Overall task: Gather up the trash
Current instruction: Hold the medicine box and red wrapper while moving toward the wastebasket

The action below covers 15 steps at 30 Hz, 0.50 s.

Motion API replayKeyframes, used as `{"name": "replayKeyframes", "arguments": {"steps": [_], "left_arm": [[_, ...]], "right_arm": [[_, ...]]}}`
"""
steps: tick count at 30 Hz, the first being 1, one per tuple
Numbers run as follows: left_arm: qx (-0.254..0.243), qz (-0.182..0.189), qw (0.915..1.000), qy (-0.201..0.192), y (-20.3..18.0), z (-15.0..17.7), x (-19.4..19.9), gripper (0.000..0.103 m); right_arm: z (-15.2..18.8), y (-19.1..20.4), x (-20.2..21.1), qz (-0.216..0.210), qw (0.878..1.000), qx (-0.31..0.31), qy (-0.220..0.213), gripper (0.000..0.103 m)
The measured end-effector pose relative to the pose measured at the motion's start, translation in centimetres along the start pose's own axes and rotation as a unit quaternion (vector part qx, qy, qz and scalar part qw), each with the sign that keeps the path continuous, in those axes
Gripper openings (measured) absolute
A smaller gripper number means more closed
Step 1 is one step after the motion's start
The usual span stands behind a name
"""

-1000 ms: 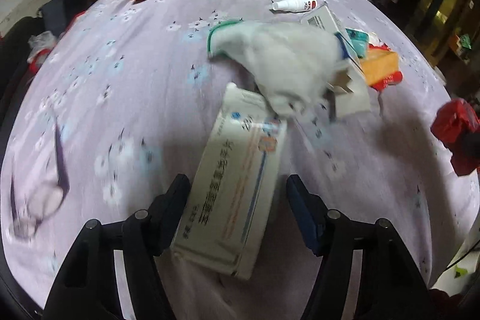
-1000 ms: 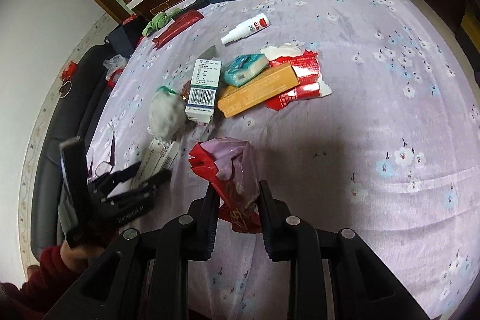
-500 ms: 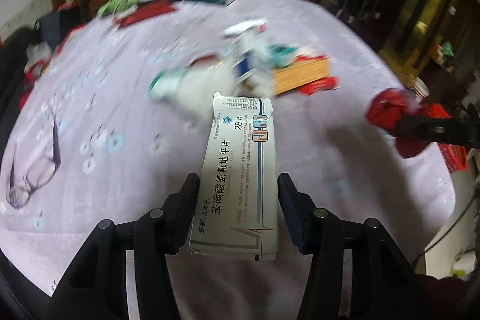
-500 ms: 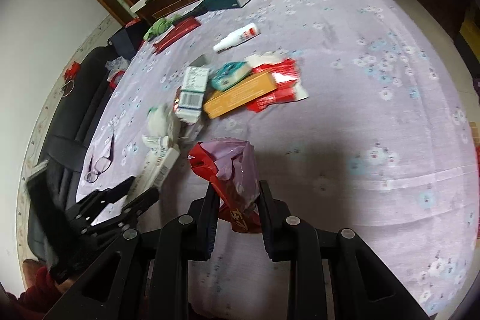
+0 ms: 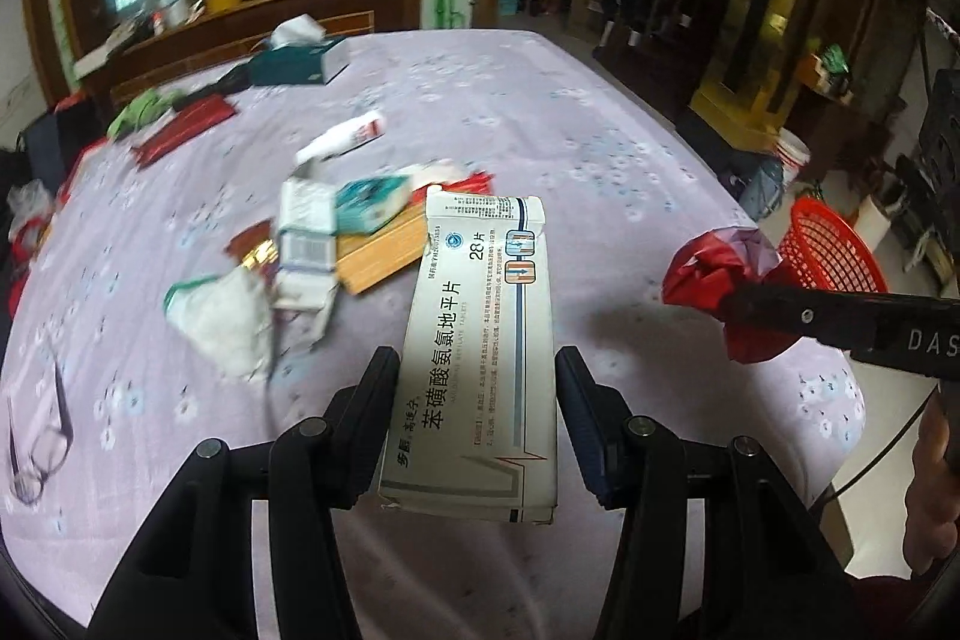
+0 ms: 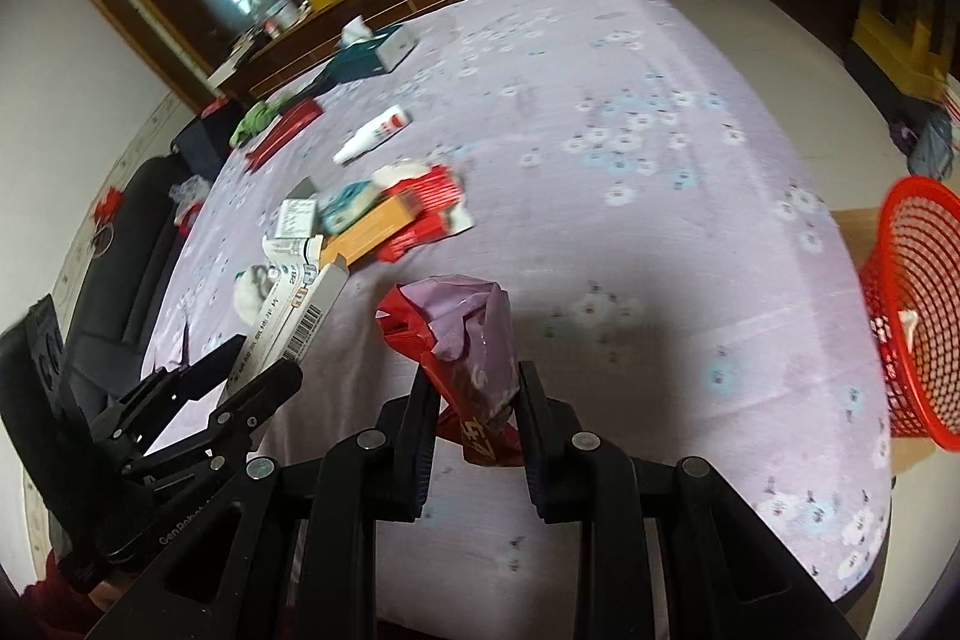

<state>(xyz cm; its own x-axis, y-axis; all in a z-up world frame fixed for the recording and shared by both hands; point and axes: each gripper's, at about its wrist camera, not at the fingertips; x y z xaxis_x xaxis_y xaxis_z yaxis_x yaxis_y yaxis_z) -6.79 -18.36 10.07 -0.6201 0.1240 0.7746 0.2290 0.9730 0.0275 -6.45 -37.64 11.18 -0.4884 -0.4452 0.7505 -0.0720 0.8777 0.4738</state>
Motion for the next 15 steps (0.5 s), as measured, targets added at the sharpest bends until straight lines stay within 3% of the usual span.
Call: {"name": "replayKeyframes", "arguments": {"steps": [15], "left_arm": [[-0.028, -0.044, 0.9986, -0.007, -3.3, -1.2, -0.5, 0.052]], "right_arm": [[-0.1, -3.4, 2.2, 0.020, 0.999, -0.037, -0.020, 0.026]]}}
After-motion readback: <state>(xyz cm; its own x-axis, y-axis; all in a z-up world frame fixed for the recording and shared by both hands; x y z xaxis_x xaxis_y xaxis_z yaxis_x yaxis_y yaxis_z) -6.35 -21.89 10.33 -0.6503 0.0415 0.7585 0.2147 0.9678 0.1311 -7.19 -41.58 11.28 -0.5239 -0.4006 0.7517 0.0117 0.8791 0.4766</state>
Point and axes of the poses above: each gripper's, at about its wrist camera, not at the fingertips, and x roughly against the way its jaws point, y to its left, z to its underside, and after that the axes turned 7 degrees about -z, right-handed
